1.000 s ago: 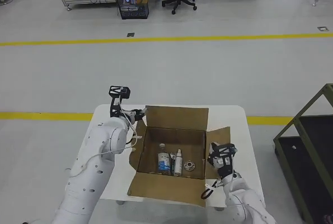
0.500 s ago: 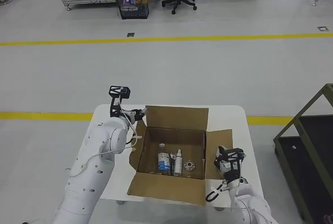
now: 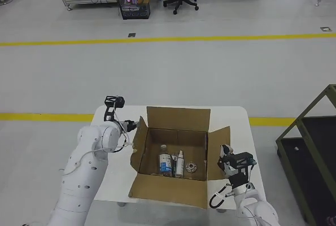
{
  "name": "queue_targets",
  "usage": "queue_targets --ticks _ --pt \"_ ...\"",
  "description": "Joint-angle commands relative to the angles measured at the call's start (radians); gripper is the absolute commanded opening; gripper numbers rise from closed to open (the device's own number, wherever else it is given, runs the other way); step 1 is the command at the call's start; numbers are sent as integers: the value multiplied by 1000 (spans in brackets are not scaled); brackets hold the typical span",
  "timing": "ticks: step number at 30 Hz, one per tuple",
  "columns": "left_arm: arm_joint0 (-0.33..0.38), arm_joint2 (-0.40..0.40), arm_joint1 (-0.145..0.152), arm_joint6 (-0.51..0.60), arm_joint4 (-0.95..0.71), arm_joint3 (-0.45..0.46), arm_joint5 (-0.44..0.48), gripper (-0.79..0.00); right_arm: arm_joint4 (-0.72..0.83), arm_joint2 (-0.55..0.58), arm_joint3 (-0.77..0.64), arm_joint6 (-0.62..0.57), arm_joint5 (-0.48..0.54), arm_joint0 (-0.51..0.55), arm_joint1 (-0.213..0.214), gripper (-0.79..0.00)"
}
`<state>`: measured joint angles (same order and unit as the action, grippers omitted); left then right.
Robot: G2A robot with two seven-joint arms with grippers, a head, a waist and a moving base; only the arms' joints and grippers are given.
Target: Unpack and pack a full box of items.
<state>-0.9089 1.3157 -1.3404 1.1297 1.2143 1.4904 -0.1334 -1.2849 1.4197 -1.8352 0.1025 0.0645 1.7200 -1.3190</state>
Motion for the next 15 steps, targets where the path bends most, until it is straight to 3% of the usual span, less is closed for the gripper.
queue_targets --ticks 1,8,15 --pt "10 6 2 43 -3 -12 7 0 2 -3 0 10 0 3 0 -785" --pt "12 7 2 106 -100 4 46 0 -6 -4 -8 19 -1 18 1 -785" --pt "-4 5 2 23 -109 61 20 0 -7 0 -22 20 -5 35 2 -785"
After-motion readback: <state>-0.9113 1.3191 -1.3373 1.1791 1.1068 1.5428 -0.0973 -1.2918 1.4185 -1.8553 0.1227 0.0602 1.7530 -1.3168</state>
